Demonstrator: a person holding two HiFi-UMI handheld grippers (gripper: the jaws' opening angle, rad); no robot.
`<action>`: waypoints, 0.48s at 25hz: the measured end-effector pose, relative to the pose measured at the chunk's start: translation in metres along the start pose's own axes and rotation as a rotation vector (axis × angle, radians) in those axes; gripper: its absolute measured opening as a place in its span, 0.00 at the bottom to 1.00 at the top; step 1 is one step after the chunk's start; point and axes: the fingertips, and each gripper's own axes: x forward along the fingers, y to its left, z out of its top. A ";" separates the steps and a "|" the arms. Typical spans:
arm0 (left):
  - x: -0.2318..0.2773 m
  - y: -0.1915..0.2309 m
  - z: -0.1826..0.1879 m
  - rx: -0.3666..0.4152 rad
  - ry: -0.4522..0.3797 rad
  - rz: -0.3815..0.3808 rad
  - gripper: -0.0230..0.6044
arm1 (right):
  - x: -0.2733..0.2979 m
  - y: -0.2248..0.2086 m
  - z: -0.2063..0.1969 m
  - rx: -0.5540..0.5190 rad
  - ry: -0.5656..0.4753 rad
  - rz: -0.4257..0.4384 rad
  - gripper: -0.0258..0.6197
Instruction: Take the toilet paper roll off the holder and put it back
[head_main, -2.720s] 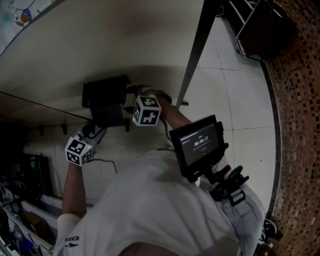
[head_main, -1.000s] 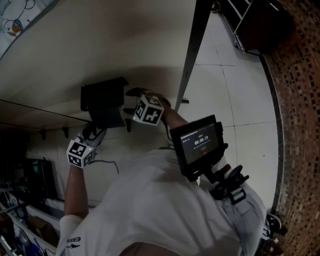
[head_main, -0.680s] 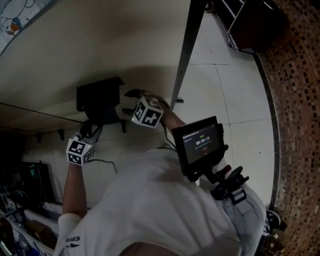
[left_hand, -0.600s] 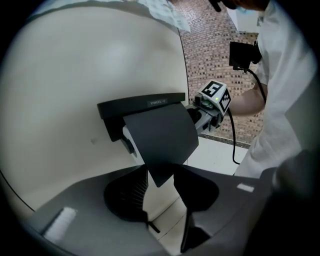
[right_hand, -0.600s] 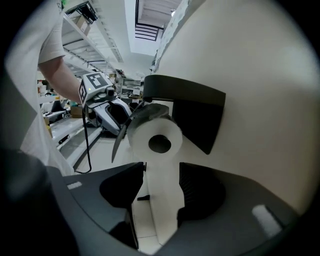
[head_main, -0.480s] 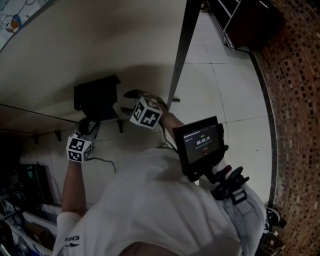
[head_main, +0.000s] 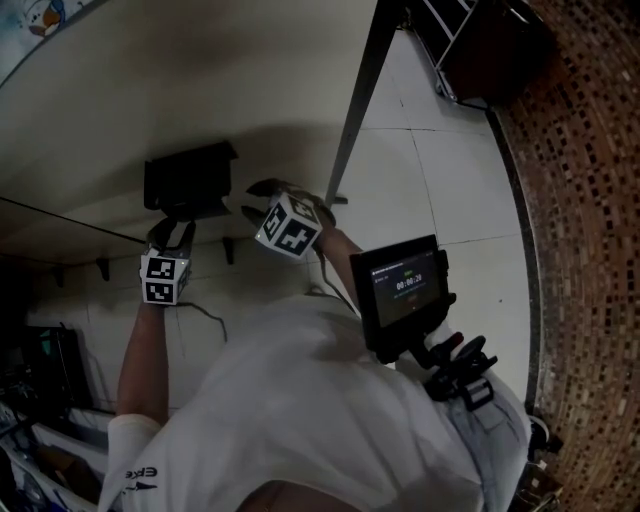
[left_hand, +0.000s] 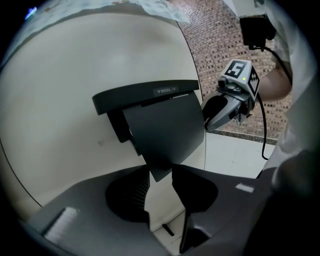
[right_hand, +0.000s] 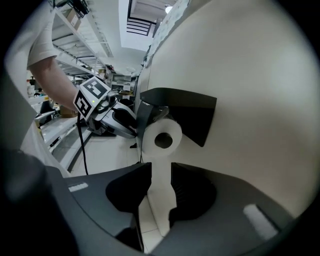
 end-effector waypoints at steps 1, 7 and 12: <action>0.003 0.001 -0.001 0.003 0.009 0.009 0.26 | 0.000 -0.001 -0.001 0.005 0.002 -0.003 0.24; 0.010 -0.001 0.008 0.014 0.020 0.037 0.26 | -0.003 -0.003 -0.003 0.005 0.013 -0.007 0.23; 0.012 -0.001 0.012 0.017 0.013 0.050 0.28 | -0.004 -0.004 -0.006 0.011 0.021 -0.011 0.22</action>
